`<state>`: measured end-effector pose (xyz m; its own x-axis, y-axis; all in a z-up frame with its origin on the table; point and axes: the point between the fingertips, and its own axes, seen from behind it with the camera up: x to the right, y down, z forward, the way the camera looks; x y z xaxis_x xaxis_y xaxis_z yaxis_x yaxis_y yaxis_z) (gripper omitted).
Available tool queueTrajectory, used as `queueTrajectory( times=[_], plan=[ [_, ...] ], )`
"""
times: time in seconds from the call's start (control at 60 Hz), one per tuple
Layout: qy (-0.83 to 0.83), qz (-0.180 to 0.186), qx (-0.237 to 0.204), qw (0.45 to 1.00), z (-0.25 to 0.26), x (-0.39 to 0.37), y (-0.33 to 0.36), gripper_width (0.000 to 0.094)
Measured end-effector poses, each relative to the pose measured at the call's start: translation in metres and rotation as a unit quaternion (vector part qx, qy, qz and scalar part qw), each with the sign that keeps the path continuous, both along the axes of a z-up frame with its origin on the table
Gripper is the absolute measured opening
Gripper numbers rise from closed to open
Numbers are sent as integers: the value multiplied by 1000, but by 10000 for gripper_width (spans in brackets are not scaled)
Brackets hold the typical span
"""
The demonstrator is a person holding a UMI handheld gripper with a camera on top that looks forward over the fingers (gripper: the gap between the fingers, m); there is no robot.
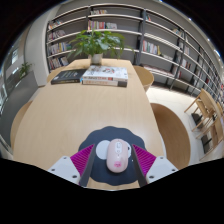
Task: Arrange mouse
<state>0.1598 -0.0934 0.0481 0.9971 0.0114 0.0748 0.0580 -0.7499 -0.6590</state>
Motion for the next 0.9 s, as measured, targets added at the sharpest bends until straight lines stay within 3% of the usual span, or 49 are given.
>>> queueTrajectory(
  times=[0.35, 0.6, 0.9],
  plan=[
    [30, 7, 90, 996, 149, -102, -33, 697],
    [31, 3, 110, 993, 181, -148, -87, 697],
    [14, 14, 110, 994, 182, -171, -129, 696]
  ],
)
